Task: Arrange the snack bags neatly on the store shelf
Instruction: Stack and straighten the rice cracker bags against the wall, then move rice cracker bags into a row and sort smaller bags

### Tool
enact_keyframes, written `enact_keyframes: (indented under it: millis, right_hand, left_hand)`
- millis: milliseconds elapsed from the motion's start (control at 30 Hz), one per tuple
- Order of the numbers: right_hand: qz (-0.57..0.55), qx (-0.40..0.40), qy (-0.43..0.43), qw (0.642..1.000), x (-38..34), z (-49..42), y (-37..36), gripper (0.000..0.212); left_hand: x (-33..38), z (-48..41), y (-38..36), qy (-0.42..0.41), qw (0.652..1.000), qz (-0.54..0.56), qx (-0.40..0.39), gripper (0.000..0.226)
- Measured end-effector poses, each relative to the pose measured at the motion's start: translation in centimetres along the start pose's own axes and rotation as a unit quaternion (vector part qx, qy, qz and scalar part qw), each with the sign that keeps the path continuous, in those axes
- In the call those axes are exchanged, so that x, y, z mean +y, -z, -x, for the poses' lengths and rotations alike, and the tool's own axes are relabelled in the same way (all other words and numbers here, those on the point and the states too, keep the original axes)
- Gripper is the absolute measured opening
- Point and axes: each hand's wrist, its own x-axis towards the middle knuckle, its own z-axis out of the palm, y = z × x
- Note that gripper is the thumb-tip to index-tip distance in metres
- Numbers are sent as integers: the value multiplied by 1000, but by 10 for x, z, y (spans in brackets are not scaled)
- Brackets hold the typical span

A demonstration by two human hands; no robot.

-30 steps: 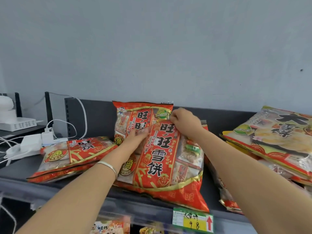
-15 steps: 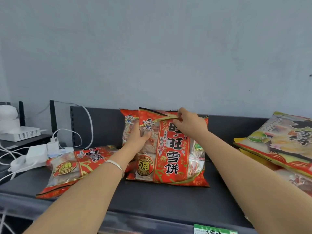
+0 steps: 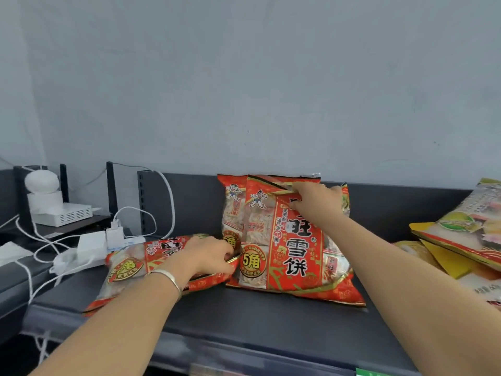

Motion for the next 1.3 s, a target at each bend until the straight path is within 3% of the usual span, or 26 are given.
enact_keyframes:
  millis: [100, 167, 267, 367, 467, 567, 667, 767, 833, 933, 1033, 1100, 1200, 1300]
  right_hand:
    - [18, 61, 11, 998, -15, -6, -2, 20]
    - [8, 80, 16, 997, -25, -9, -2, 23]
    - [6, 64, 39, 997, -39, -11, -6, 28]
    - [26, 20, 59, 998, -49, -9, -16, 33]
    - [38, 33, 45, 998, -44, -7, -21, 52]
    - [13, 83, -19, 996, -28, 1, -19, 71]
    - [-162, 71, -158, 971, -11, 13, -20, 77]
    - [-357, 20, -260, 897, 2, 16, -35, 79]
    - [-377, -11, -274, 885, 3, 18, -43, 78]
    - [-347, -38, -259, 901, 4, 20, -46, 79]
    - [-355, -60, -266, 894, 8, 18, -47, 82]
    - [-302, -39, -269, 914, 11, 17, -42, 82]
    - [-202, 71, -186, 959, 13, 16, -24, 64]
    - [-160, 80, -112, 977, 14, 6, -11, 41]
  left_hand:
    - [-8, 10, 10, 61, 998, 32, 5, 58]
    - [-15, 14, 10, 80, 993, 87, 6, 62]
    - [-26, 13, 6, 73, 978, 192, 37, 41]
    - [-22, 10, 3, 91, 970, 210, 79, 25]
    - [-13, 4, 0, 119, 945, 280, 119, 44]
    - [-3, -8, 3, 129, 886, 411, 171, 76]
    - [14, -20, 6, 103, 848, 495, 159, 110]
    - [30, -29, 1, 92, 875, 453, 145, 118]
    - [32, -33, -4, 98, 890, 424, 139, 116]
    - [26, -39, -11, 125, 896, 407, 126, 114]
    - [24, -40, -10, 160, 896, 403, 100, 113]
    - [27, -38, -5, 177, 909, 365, 100, 113]
    - [34, -33, 4, 144, 938, 235, 211, 101]
    - [43, -35, 20, 71, 932, 175, 308, 74]
